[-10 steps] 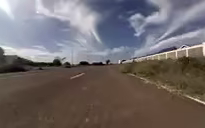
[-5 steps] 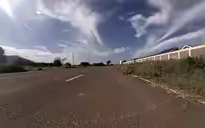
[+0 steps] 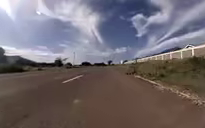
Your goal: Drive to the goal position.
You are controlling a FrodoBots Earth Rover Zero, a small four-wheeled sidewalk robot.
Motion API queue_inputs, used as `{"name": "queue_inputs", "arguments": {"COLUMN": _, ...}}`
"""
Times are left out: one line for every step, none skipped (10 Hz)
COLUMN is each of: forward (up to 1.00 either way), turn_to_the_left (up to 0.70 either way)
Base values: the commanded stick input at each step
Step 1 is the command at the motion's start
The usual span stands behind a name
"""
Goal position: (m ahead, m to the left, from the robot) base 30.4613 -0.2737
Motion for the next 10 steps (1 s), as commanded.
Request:
{"name": "queue_inputs", "arguments": {"forward": 0.85, "turn_to_the_left": 0.0}}
{"name": "queue_inputs", "arguments": {"forward": 0.85, "turn_to_the_left": 0.0}}
{"name": "queue_inputs", "arguments": {"forward": 0.85, "turn_to_the_left": 0.0}}
{"name": "queue_inputs", "arguments": {"forward": 0.85, "turn_to_the_left": 0.0}}
{"name": "queue_inputs", "arguments": {"forward": 0.85, "turn_to_the_left": 0.0}}
{"name": "queue_inputs", "arguments": {"forward": 0.85, "turn_to_the_left": 0.0}}
{"name": "queue_inputs", "arguments": {"forward": 0.85, "turn_to_the_left": 0.0}}
{"name": "queue_inputs", "arguments": {"forward": 0.85, "turn_to_the_left": 0.0}}
{"name": "queue_inputs", "arguments": {"forward": 0.85, "turn_to_the_left": 0.0}}
{"name": "queue_inputs", "arguments": {"forward": 0.85, "turn_to_the_left": 0.0}}
